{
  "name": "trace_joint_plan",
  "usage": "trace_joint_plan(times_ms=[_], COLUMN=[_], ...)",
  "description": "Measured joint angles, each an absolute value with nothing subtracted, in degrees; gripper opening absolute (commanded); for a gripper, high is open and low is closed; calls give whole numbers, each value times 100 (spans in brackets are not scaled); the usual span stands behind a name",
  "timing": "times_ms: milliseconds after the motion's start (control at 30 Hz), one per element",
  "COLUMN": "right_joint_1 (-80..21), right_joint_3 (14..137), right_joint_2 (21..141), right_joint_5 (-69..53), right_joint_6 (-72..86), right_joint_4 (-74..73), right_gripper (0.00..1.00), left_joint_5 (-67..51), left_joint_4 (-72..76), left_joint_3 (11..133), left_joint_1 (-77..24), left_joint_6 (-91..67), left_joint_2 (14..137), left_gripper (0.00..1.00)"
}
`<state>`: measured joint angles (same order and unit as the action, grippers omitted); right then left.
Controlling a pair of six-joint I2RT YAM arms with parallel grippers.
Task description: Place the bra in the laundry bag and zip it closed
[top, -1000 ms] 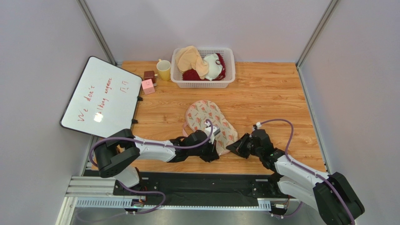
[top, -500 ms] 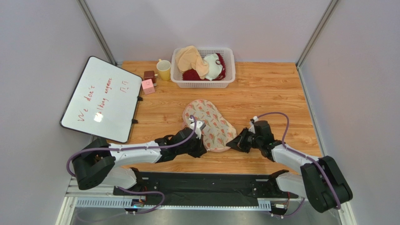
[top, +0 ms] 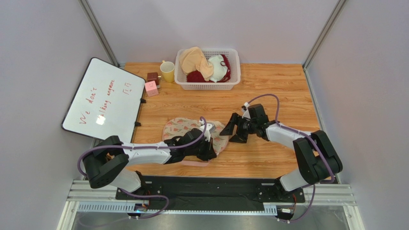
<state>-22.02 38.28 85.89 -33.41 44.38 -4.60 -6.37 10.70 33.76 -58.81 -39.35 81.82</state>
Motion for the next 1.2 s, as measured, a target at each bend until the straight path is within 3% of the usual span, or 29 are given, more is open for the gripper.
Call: trace_joint_plan(times_ms=[167, 300, 467, 633, 933, 1200], right_joint_1=[-2209, -2292, -2718, -2941, -3033, -2762], right_joint_3=[3371, 2797, 2434, 2143, 2121, 2075], right_joint_2=[7959, 7089, 6904, 7332, 8018, 8014], right_joint_5=[-3260, -3238, -3127, -2989, -3006, -3192], right_joint_6=[4519, 4755, 5258, 5933, 6501, 6440], right_joint_4=[-663, -690, -202, 701, 1592, 1614], right_gripper=[89, 84, 61, 53, 0, 0], left_joint_5=[-663, -687, -720, -746, -666, -137], left_joint_4=[1142, 1135, 1144, 1164, 1146, 690], left_joint_3=[3570, 3594, 3594, 3588, 3293, 2462], left_joint_1=[-5878, -5881, -5878, -5885, -5889, -5817], left_joint_6=[-3927, -3918, -3922, -3935, -3986, -4263], left_joint_2=[8197, 8197, 8197, 8195, 7981, 6768], left_gripper=[0, 0, 0, 0, 0, 0])
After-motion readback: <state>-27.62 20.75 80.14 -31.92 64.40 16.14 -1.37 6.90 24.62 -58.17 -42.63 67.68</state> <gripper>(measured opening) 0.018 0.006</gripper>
